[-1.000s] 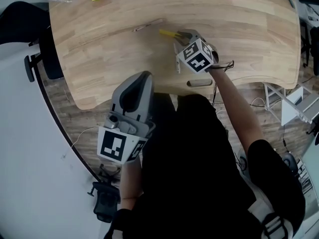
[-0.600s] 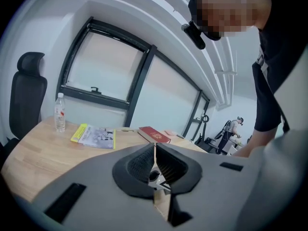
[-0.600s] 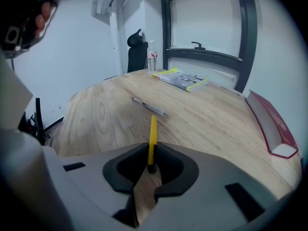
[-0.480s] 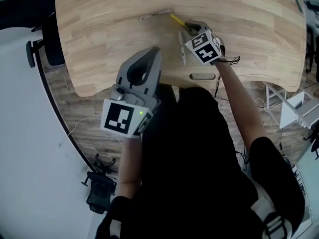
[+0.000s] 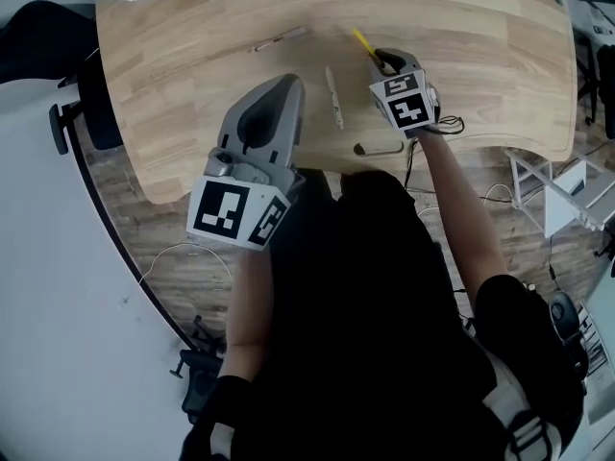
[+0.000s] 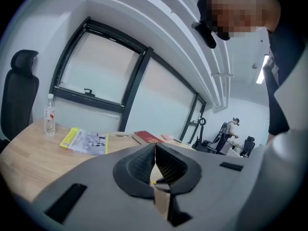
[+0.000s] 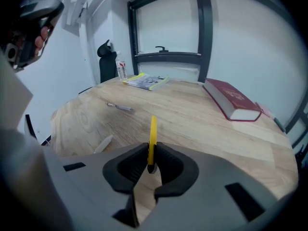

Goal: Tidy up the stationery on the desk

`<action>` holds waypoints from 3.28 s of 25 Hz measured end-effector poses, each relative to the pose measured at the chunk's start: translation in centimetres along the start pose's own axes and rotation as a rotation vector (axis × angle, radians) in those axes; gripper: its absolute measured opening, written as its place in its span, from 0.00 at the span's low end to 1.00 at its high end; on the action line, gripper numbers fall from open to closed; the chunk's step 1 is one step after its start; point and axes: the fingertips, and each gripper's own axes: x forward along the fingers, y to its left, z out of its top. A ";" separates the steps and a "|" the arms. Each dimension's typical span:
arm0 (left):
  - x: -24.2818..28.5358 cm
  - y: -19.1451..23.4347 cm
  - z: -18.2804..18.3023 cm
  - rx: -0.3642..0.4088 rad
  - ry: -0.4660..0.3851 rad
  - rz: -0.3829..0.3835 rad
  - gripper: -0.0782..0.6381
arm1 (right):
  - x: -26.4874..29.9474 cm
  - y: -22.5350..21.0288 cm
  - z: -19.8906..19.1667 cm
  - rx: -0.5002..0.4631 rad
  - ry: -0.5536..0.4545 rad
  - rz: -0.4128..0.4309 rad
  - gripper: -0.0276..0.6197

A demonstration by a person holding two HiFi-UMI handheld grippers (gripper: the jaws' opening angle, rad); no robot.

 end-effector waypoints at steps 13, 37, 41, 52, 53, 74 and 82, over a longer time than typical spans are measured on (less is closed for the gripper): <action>7.6 -0.2 -4.8 -0.002 0.137 -0.100 0.16 | -1.0 -5.6 -5.3 0.229 0.053 -0.192 0.14; 5.1 3.7 -6.2 -0.025 0.159 0.000 0.16 | -3.7 -2.5 0.4 0.202 -0.057 -0.126 0.23; 3.9 4.6 -5.7 -0.055 0.136 0.030 0.16 | -3.2 0.5 2.2 0.183 -0.077 -0.061 0.25; 0.6 6.6 -6.2 -0.109 0.105 0.104 0.16 | 0.1 8.6 1.8 0.082 -0.004 0.098 0.28; 0.4 6.7 -6.2 -0.115 0.100 0.106 0.16 | 0.4 9.3 1.5 0.073 0.006 0.107 0.28; -1.1 7.6 -7.2 -0.124 0.124 0.113 0.16 | 2.5 10.9 -2.6 0.042 0.158 0.054 0.14; -0.2 6.8 -7.2 -0.102 0.142 0.094 0.16 | 0.8 9.1 -0.9 0.137 0.105 0.032 0.14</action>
